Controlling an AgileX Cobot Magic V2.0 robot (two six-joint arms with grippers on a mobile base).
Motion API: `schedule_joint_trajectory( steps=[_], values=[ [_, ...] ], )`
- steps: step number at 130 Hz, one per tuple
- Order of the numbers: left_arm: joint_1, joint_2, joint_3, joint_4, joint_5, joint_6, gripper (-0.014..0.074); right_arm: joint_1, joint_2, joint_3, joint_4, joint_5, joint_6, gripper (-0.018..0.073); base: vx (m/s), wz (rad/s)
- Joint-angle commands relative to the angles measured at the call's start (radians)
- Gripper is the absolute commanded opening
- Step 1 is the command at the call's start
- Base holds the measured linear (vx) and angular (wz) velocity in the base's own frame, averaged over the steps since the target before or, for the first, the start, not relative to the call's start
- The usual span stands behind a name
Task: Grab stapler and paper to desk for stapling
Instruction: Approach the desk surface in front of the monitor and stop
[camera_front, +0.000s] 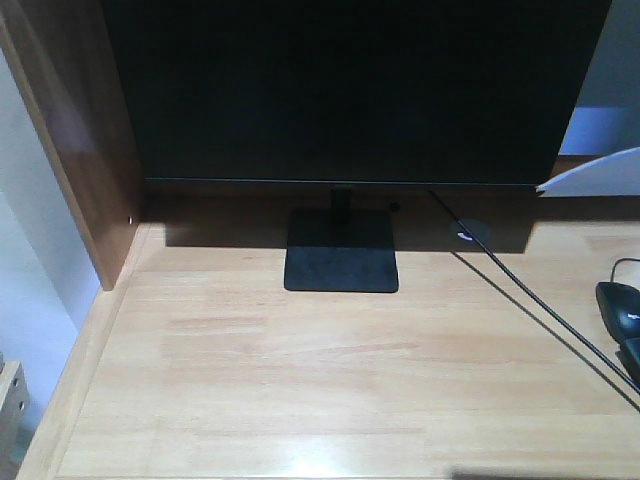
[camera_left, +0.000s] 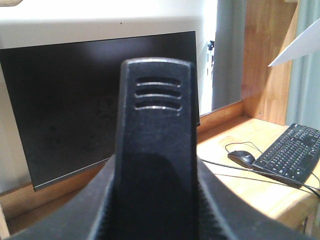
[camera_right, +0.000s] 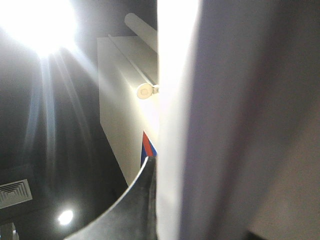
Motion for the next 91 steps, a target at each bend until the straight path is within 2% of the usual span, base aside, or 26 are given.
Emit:
schedule_joint_trajectory(
  steps=[1, 91],
  values=[
    [-0.004, 0.017, -0.023, -0.010, -0.117, 0.000, -0.0006, 0.000, 0.013, -0.028, -0.009, -0.041, -0.009, -0.0006, 0.06, -0.02],
    [-0.004, 0.017, -0.023, -0.010, -0.117, 0.000, -0.0006, 0.000, 0.013, -0.028, -0.009, -0.041, -0.009, -0.0006, 0.02, -0.01]
  ],
)
